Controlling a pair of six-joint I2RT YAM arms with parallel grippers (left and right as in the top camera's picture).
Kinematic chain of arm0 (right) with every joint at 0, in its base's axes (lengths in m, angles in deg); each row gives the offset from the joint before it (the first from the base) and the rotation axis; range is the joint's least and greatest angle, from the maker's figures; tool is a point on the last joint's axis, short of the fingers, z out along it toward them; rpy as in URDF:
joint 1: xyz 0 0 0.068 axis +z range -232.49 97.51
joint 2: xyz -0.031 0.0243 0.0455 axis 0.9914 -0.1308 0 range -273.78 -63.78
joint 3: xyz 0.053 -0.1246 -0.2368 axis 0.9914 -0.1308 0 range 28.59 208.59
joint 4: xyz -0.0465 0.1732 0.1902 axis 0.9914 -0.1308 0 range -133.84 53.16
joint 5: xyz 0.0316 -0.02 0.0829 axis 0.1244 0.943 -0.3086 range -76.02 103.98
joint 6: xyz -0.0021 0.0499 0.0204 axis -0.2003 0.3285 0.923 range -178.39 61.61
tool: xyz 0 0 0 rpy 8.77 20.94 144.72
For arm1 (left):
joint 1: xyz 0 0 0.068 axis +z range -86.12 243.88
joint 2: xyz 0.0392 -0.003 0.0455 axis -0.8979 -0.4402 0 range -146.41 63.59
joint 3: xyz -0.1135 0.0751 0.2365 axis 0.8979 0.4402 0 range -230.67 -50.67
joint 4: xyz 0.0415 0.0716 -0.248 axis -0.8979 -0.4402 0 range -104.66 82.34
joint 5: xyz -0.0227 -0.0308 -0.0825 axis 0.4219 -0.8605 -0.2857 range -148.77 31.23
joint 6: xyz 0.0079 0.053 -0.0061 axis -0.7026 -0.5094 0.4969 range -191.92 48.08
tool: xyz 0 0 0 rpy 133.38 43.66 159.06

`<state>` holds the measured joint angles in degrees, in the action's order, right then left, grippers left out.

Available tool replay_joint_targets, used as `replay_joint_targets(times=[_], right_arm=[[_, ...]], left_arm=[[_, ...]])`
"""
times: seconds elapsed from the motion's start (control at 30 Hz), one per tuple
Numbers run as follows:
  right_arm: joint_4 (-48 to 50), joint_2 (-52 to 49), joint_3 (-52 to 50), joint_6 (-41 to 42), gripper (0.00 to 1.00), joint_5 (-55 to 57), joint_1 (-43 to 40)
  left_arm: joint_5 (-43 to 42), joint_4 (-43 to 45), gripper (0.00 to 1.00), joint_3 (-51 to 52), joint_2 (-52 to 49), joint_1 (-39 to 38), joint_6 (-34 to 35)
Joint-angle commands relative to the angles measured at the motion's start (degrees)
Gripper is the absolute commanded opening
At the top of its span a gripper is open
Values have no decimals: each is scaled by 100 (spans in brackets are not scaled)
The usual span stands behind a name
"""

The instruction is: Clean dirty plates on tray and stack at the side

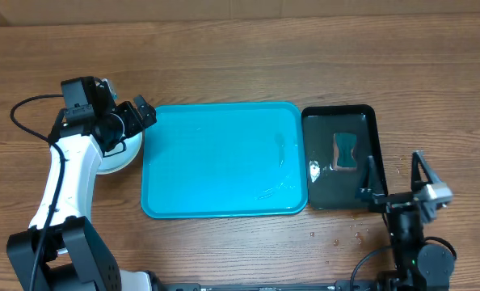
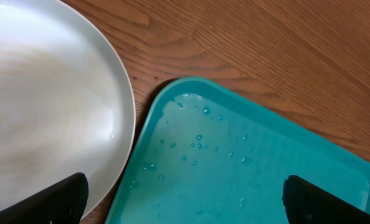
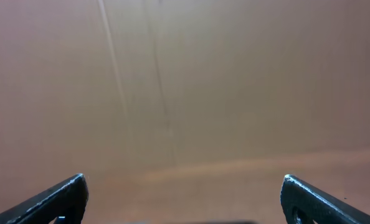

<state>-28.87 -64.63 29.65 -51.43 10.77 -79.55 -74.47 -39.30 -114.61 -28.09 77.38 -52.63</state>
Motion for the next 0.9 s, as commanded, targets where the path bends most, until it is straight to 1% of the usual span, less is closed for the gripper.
replay_joint_targets(times=[0.0,0.07,0.2,0.87], right_arm=[[-262,68,-61,-678,100,-470,-35],[-577,68,-61,-914,100,-605,-35],[-1196,68,-61,-981,100,-610,-35],[-1176,68,-61,-981,100,-697,-35]], left_arm=[[-42,20,100,-94,-9,0,-87],[-42,20,100,-94,-9,0,-87],[-42,20,100,-94,-9,0,-87],[-42,20,100,-94,-9,0,-87]])
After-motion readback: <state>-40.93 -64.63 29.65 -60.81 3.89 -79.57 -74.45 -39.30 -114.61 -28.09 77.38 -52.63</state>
